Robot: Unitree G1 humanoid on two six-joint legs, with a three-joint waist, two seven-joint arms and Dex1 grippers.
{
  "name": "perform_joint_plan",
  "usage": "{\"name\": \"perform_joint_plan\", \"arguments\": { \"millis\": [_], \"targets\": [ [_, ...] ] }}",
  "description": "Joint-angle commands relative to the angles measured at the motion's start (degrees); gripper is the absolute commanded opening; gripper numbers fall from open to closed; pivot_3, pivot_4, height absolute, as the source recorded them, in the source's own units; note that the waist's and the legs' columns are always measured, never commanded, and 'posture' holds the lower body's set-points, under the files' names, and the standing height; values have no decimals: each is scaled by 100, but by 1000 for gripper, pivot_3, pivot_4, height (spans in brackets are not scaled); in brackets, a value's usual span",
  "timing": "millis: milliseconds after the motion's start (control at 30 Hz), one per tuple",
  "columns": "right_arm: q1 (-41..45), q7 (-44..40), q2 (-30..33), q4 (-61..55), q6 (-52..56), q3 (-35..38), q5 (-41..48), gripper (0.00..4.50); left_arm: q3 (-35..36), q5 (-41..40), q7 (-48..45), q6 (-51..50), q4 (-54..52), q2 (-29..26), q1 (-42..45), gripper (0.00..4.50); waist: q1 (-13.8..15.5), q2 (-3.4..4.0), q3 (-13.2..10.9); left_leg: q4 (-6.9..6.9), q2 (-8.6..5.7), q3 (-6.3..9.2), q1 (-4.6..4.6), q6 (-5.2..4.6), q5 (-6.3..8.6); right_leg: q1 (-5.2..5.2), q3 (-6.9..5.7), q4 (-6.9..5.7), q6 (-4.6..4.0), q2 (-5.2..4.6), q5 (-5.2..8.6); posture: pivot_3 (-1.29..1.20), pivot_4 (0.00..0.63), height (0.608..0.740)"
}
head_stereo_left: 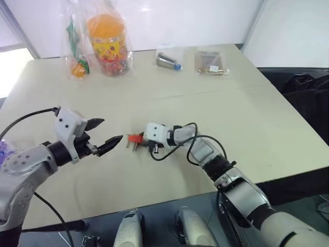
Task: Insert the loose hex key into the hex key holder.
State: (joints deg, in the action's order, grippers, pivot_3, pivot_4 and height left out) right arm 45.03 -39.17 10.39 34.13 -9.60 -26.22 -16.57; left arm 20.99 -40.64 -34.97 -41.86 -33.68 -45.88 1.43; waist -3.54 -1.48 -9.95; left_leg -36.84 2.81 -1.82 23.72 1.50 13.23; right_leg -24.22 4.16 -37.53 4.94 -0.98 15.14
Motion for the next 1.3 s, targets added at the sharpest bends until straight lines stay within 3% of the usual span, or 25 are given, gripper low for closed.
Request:
{"name": "perform_joint_plan", "arguments": {
  "millis": [33, 367, 533, 1233, 1300],
  "targets": [
    [274, 995, 521, -313, -1132, 117, -658, 1021, 9, -169, -108, 72, 106, 30, 322, 4500, 34, -1, -1, -2, -2, -2, 10, 1, -1, -8, 1, 2, 0, -3, 0, 0, 150, 740],
    [1286, 2561, 1859, -1062, -3764, 472, -1642, 1021, -447, -1103, -557, -410, 1379, 309, 2590, 4500, 17, -9, -12, -11, 0, 3, 58, 2, -1, -45, 3, 3, 24, 8, -13, 0, 150, 740],
    [1642, 2615, 2137, -927, -4485, 520, -1573, 1021, -654, -1274, -844, -534, 1997, 499, 3494, 4500, 32, -13, -17, -17, -3, 3, 64, 2, -2, -44, 0, 6, 25, 6, -14, 0, 150, 740],
    [1839, 2107, 2006, -823, -4877, 580, -1253, 1021, -777, -1382, -1270, -658, 2097, 581, 3736, 4500, 11, -13, -19, -18, -1, 6, 62, 2, -3, -42, 0, 2, 25, 5, -14, 0, 150, 740],
    [1865, 2094, 2001, -806, -4892, 578, -1247, 1021, -761, -1410, -1277, -693, 2087, 575, 3719, 3905, 13, -13, -19, -18, -1, 6, 62, 2, -3, -42, 0, 2, 25, 5, -14, 0, 150, 740]
  ]
}}
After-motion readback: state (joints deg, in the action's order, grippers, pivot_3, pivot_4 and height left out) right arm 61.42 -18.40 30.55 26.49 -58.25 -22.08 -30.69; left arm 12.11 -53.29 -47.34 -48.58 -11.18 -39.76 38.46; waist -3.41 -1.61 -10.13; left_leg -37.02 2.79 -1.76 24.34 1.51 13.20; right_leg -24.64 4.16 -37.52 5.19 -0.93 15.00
